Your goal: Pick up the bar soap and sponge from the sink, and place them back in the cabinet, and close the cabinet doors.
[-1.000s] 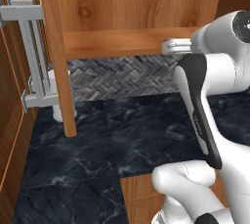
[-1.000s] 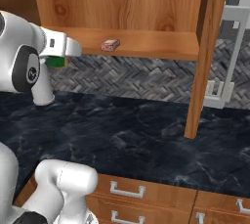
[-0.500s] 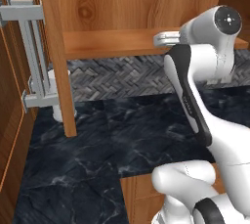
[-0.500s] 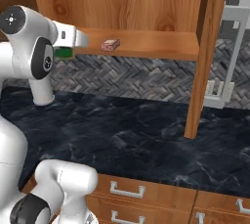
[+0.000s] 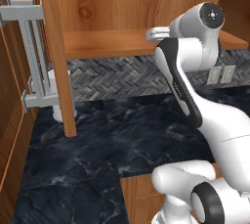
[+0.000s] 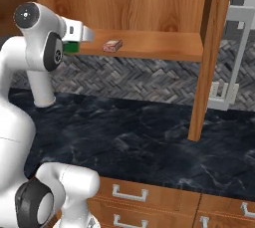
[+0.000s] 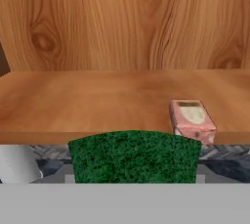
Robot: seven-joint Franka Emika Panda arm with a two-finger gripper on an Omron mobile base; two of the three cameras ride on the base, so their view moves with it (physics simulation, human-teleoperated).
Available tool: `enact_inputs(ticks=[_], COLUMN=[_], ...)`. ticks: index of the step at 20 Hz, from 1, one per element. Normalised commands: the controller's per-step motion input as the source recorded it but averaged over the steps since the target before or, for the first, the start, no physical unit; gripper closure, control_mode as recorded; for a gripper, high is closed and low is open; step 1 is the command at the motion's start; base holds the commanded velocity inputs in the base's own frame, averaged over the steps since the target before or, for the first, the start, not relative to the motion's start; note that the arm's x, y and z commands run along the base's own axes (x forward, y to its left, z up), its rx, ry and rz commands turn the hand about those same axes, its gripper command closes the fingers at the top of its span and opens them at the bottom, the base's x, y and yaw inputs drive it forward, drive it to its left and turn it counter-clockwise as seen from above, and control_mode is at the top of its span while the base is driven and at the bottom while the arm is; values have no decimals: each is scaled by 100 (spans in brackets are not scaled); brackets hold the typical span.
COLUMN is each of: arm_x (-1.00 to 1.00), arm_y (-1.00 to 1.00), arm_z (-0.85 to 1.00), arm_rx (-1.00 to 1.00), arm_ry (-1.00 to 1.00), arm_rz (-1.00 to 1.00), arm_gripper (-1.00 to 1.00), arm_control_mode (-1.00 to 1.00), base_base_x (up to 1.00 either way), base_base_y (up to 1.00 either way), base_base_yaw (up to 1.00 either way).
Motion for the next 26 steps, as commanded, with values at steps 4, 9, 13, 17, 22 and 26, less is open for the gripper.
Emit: enact_inputs(ticks=[4, 9, 13, 17, 22, 26], arm_x=[53, 50, 47, 45, 36, 29], arm_y=[0, 0, 0, 0, 0, 0], arm_z=[0, -4, -6, -17, -24, -12], arm_rx=[0, 0, 0, 0, 0, 0], arm_ry=[0, 0, 0, 0, 0, 0], arm_rz=[0, 0, 0, 0, 0, 0], arm_gripper=[100, 100, 100, 100, 100, 100], arm_control_mode=[-100, -100, -100, -100, -100, -100], base_base_x=[0, 0, 0, 0, 0, 0], base_base_y=[0, 0, 0, 0, 0, 0], base_base_yaw=[0, 0, 0, 0, 0, 0])
